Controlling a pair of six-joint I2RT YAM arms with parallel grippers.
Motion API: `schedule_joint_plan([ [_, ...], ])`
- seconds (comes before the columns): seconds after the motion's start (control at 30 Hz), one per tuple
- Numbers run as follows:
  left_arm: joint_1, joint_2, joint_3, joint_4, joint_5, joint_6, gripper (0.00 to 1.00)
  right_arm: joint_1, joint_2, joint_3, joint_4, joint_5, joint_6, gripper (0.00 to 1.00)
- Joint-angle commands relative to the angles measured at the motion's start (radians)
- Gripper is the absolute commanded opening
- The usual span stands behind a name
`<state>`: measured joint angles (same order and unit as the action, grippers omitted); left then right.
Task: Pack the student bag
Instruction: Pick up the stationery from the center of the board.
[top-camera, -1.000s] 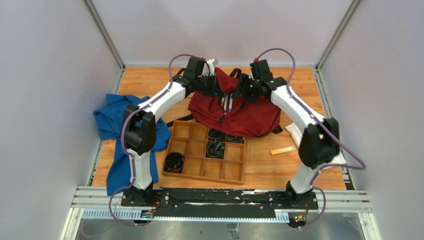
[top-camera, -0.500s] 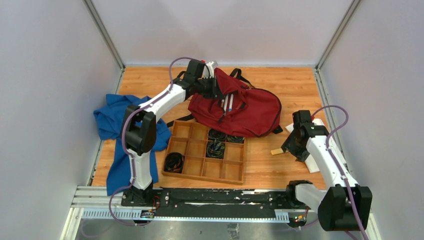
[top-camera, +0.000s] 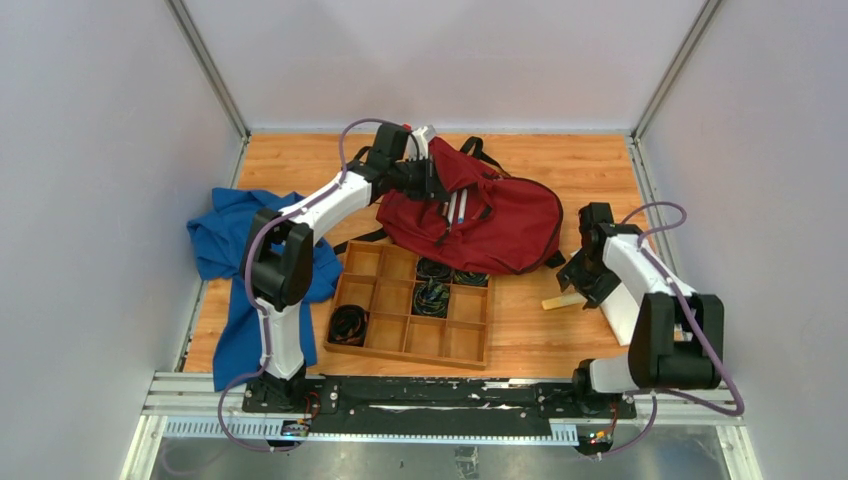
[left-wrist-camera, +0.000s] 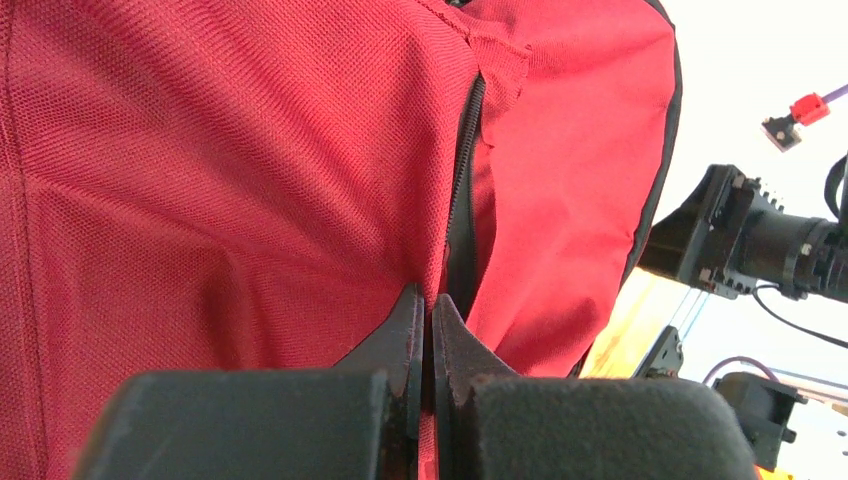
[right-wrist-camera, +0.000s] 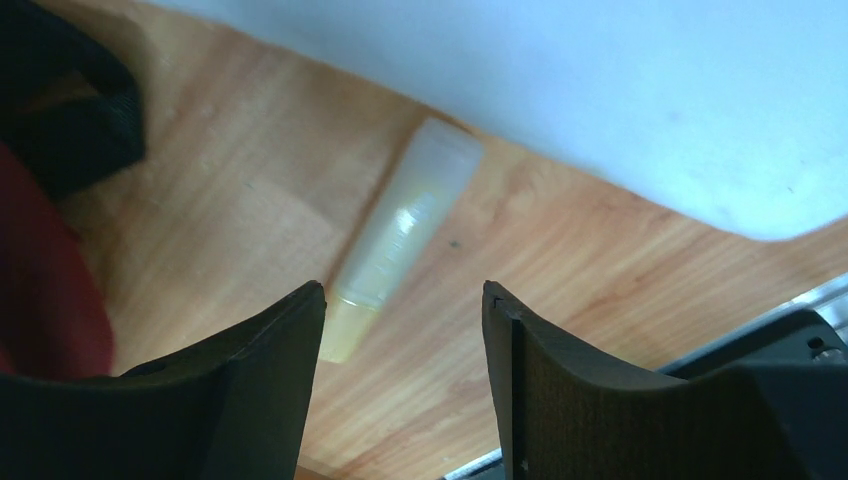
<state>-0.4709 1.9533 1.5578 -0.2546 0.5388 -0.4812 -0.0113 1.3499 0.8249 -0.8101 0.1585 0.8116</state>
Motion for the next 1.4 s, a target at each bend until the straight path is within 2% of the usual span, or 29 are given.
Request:
schedule_joint_plan([
  [0.0,-0.005,-0.039,-0.02,-0.009,0.057,-0.004,0.0,-0.016,0.078,0.075,0.062,0.009,0.035,0.63],
  [0.2,-0.005,-0.034,-0.033,-0.007,0.062,-0.005,0.0,-0.016,0.198,0.054,0.107,-0.018,0.056,0.62],
  [0.37,-0.005,-0.033,-0.038,-0.007,0.063,-0.003,0.0,-0.016,0.208,-0.025,0.154,-0.048,0.076,0.58],
  [0.43,-0.005,-0.031,-0.035,-0.006,0.064,-0.003,0.0,-0.016,0.206,-0.042,0.159,-0.041,0.075,0.5],
  [0.47,-0.005,-0.03,-0.032,-0.006,0.065,-0.005,0.0,-0.017,0.203,-0.045,0.158,-0.039,0.071,0.42],
  [0.5,-0.005,-0.029,-0.031,-0.006,0.066,-0.005,0.0,-0.016,0.197,-0.047,0.156,-0.038,0.065,0.3],
  [0.53,-0.005,-0.028,-0.03,-0.007,0.067,-0.006,0.0,-0.016,0.187,-0.046,0.152,-0.038,0.055,0.23],
  [0.67,-0.005,-0.03,-0.028,-0.005,0.068,-0.013,0.0,-0.016,0.121,-0.022,0.1,-0.032,-0.009,0.06],
  [0.73,-0.005,-0.032,-0.029,-0.003,0.067,-0.013,0.0,-0.016,0.073,0.001,0.055,-0.027,-0.052,0.0],
  [0.93,-0.005,-0.039,-0.033,-0.007,0.066,-0.018,0.0,-0.015,-0.161,0.113,-0.062,-0.099,-0.23,0.0],
  [1.07,-0.005,-0.05,-0.054,0.02,0.071,-0.043,0.0,0.006,-0.258,0.198,-0.006,-0.231,-0.231,0.0],
  [1.2,-0.005,-0.056,-0.062,0.039,0.066,-0.057,0.0,0.146,-0.158,0.307,0.17,-0.362,-0.186,0.01],
  [1.37,-0.005,-0.067,-0.041,0.024,0.054,-0.066,0.0,0.291,0.114,0.537,0.259,-0.507,-0.17,0.01],
])
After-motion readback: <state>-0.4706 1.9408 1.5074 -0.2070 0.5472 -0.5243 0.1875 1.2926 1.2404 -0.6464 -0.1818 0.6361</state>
